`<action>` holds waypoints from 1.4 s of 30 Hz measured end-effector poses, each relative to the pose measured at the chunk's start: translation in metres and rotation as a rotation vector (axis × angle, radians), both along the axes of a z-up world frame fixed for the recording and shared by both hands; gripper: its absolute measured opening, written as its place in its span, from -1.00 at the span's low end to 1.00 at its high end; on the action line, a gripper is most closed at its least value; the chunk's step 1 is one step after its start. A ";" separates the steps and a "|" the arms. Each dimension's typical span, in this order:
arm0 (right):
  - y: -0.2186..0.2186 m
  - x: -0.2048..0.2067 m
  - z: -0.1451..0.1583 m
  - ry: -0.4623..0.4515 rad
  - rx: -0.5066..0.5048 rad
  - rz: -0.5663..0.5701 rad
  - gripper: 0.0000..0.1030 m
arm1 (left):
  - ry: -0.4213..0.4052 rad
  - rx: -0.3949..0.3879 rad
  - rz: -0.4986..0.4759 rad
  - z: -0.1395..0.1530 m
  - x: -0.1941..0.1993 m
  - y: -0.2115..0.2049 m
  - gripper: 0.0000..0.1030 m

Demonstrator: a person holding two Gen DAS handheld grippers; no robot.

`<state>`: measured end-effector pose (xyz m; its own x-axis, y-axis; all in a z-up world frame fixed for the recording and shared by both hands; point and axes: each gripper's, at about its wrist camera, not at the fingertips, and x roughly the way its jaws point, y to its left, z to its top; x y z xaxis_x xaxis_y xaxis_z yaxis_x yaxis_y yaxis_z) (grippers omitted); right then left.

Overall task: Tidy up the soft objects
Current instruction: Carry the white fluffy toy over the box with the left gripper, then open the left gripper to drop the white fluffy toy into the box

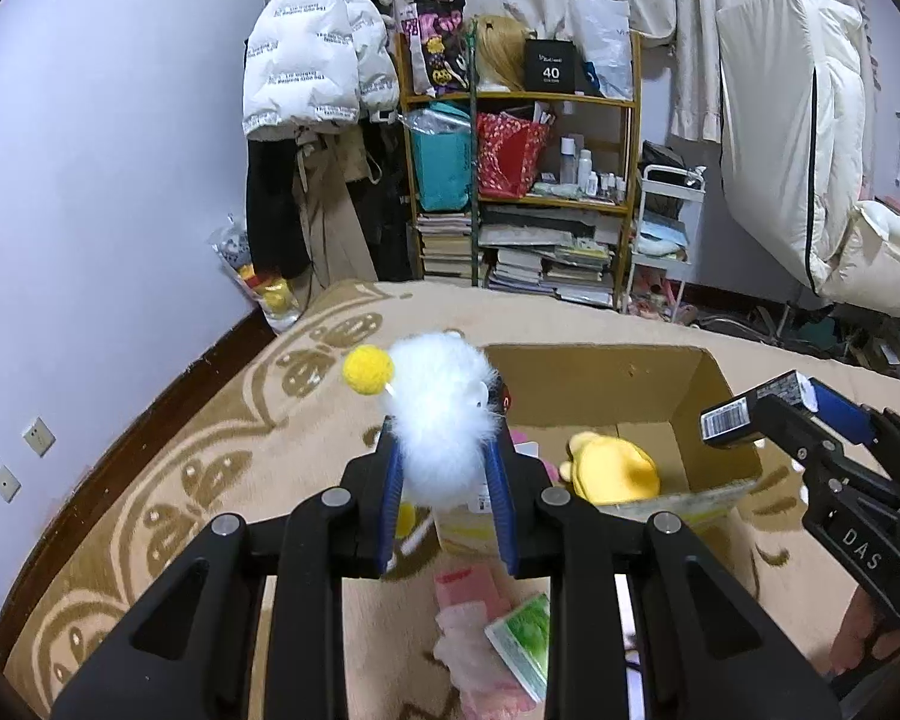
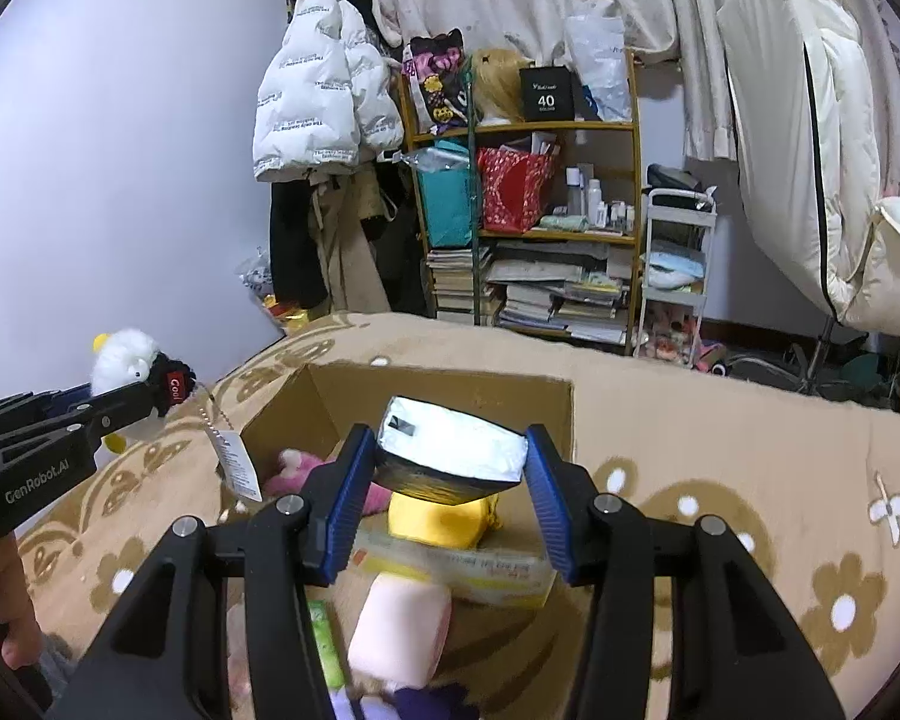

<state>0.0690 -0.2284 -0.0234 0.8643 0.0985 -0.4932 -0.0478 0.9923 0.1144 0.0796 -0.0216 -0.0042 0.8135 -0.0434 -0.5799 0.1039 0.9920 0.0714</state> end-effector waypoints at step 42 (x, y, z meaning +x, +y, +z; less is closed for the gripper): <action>-0.015 0.047 -0.045 0.083 -0.043 -0.015 0.05 | 0.162 -0.006 -0.079 -0.056 0.069 -0.026 -0.49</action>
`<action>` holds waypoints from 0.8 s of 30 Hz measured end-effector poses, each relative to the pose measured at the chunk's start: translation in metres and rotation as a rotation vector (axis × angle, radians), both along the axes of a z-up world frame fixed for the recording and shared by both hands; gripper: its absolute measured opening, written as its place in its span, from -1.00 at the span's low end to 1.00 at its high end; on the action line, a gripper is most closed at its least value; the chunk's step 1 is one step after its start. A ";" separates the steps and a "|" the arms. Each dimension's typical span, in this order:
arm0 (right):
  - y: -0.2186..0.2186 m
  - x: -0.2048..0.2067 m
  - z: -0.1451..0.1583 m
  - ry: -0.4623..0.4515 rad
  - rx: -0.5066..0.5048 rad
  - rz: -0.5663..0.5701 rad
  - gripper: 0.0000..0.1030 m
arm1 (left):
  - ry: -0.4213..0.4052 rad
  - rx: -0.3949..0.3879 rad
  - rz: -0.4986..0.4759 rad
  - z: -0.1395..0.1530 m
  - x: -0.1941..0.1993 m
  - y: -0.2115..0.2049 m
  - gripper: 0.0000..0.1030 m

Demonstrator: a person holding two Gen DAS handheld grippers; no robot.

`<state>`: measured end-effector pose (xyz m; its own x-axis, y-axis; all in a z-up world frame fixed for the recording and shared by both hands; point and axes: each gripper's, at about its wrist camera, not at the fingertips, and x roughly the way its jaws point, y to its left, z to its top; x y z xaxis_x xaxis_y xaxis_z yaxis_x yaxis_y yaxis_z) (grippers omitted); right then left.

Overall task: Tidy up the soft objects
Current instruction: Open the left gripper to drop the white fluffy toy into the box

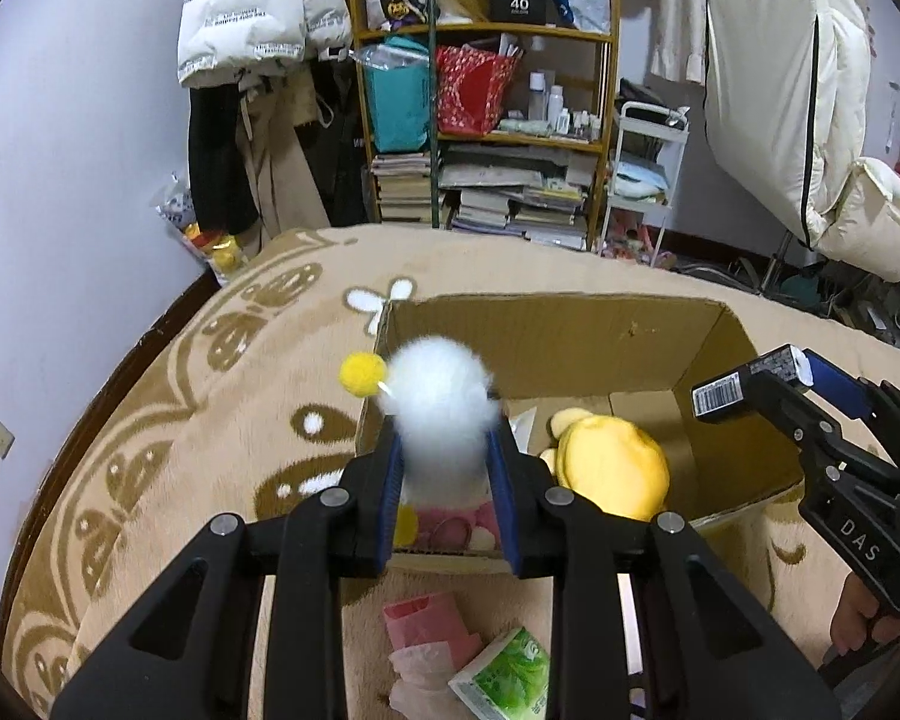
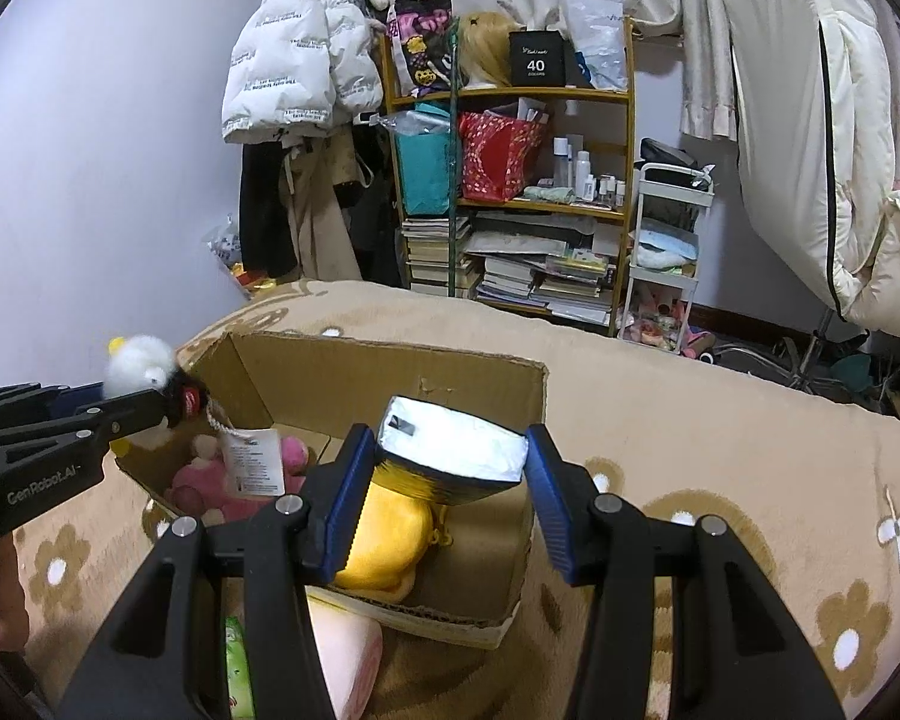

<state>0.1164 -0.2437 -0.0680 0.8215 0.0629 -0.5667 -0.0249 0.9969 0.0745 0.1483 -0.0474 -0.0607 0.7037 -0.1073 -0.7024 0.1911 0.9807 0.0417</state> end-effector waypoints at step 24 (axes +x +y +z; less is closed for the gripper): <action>0.009 -0.020 0.008 0.002 -0.009 0.035 0.71 | 0.066 0.034 0.078 0.014 -0.030 0.020 0.29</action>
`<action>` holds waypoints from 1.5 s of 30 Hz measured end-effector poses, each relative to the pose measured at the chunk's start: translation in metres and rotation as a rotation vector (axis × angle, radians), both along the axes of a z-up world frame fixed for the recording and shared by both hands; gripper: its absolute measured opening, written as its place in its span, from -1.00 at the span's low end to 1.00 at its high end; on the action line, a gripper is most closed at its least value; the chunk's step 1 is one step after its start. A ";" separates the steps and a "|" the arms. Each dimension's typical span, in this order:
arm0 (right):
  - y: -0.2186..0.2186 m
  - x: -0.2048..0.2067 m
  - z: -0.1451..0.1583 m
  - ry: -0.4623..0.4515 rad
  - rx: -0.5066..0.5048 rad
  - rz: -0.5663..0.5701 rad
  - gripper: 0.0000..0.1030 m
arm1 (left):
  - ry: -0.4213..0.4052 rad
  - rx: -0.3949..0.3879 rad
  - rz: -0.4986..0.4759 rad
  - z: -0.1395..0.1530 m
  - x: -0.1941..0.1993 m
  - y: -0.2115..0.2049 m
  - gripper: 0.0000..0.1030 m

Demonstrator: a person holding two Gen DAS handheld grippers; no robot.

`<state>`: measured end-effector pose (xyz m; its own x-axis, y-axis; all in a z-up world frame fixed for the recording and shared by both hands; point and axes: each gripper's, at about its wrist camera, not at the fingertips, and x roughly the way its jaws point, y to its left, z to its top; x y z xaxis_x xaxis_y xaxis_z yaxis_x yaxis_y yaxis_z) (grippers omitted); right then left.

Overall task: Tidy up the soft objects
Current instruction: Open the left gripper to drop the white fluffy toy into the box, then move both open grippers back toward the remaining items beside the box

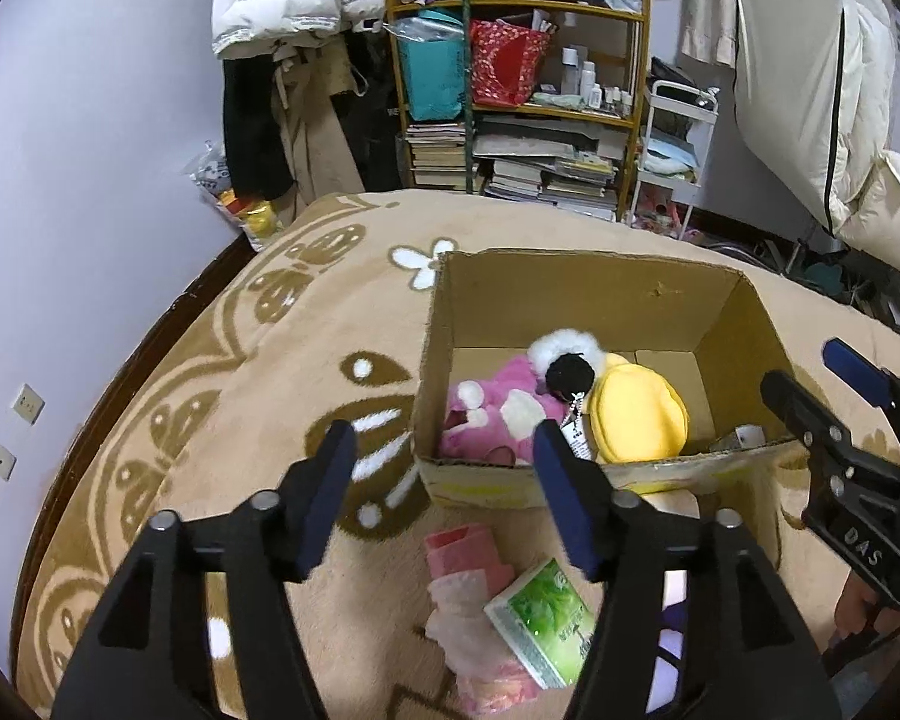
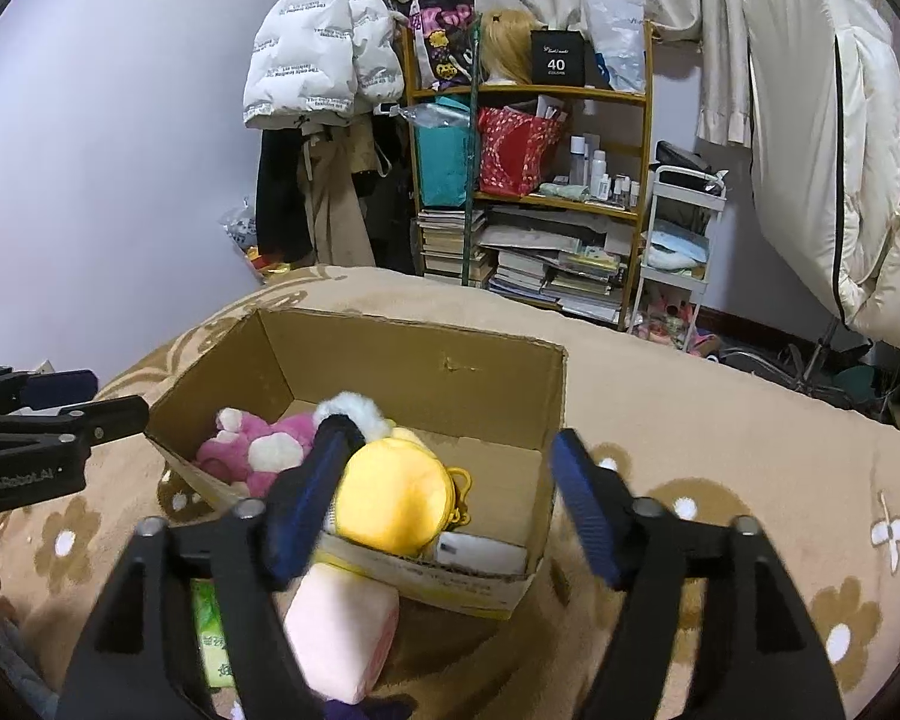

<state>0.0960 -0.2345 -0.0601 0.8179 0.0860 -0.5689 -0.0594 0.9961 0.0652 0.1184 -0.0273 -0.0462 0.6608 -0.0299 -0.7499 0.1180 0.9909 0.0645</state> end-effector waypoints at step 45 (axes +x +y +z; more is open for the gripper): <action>0.026 -0.047 -0.045 0.377 0.113 0.040 1.00 | 0.342 -0.076 0.030 -0.034 -0.031 0.020 0.89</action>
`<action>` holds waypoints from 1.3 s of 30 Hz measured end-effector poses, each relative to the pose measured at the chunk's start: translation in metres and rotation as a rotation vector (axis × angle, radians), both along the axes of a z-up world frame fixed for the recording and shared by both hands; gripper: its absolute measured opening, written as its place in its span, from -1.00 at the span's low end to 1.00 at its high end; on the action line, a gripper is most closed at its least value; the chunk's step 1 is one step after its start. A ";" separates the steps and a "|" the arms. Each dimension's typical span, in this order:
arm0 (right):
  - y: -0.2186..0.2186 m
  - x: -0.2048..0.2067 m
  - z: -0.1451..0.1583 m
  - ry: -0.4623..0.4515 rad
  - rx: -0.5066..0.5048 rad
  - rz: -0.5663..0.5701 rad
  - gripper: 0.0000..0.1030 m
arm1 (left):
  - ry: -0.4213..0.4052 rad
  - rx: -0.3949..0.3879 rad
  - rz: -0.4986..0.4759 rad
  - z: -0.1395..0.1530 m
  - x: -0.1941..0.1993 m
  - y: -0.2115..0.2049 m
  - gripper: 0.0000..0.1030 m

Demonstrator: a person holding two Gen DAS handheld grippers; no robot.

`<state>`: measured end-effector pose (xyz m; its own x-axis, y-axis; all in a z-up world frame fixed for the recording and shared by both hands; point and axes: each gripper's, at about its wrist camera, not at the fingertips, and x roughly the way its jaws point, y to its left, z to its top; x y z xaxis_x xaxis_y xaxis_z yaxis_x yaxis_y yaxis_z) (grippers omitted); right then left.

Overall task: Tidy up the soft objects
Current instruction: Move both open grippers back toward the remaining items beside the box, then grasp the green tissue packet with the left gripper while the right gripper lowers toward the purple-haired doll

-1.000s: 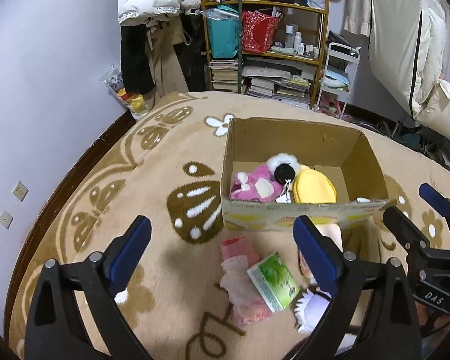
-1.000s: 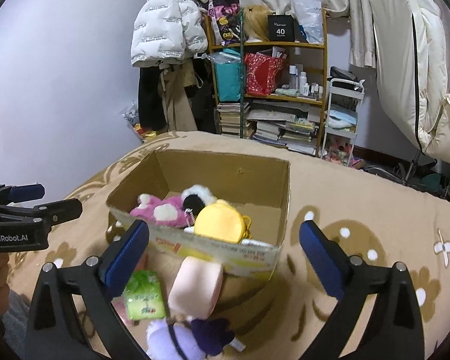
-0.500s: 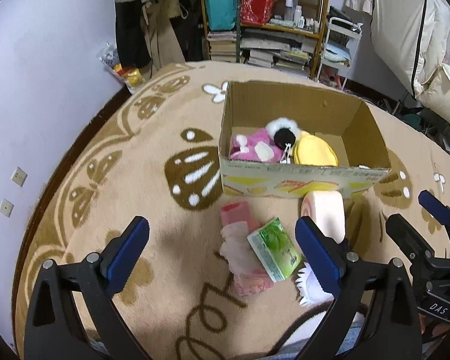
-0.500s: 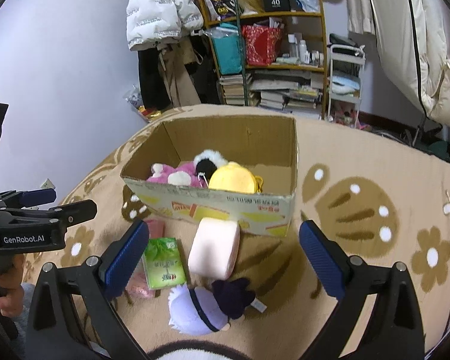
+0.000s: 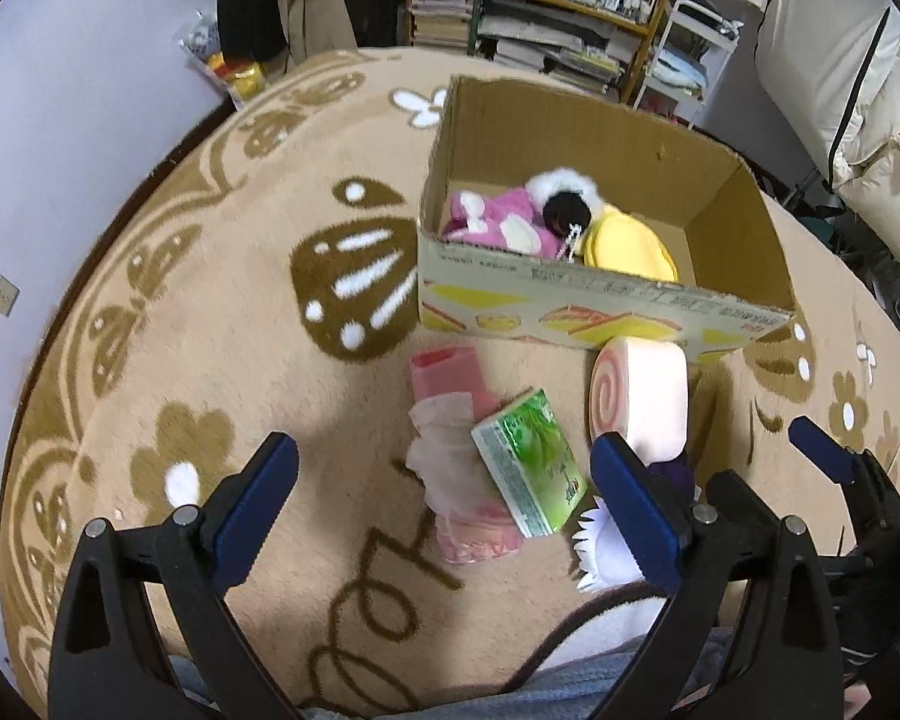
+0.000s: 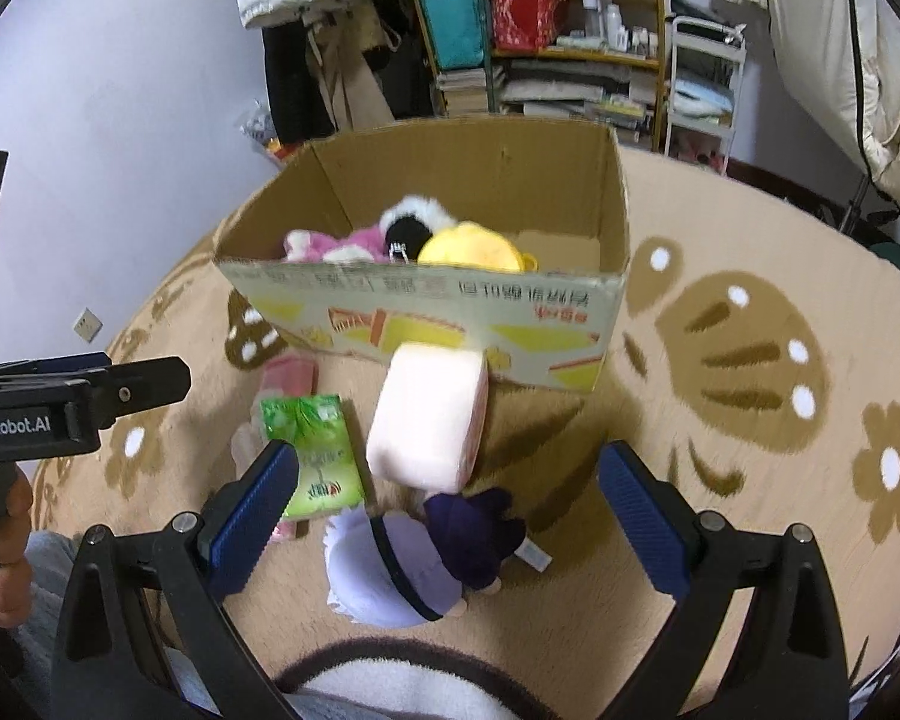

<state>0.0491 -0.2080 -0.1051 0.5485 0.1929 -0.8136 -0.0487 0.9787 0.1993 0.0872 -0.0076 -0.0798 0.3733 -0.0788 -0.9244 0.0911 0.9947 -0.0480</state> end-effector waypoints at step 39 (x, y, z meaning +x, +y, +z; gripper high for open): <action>0.015 0.027 -0.076 0.288 0.014 0.044 1.00 | 0.224 0.099 -0.098 -0.086 0.036 -0.057 0.89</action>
<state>0.0763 -0.1932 -0.1807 0.2860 0.2239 -0.9317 -0.0304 0.9739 0.2247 0.1229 -0.0643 -0.1654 0.1530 -0.0094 -0.9882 0.1855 0.9825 0.0194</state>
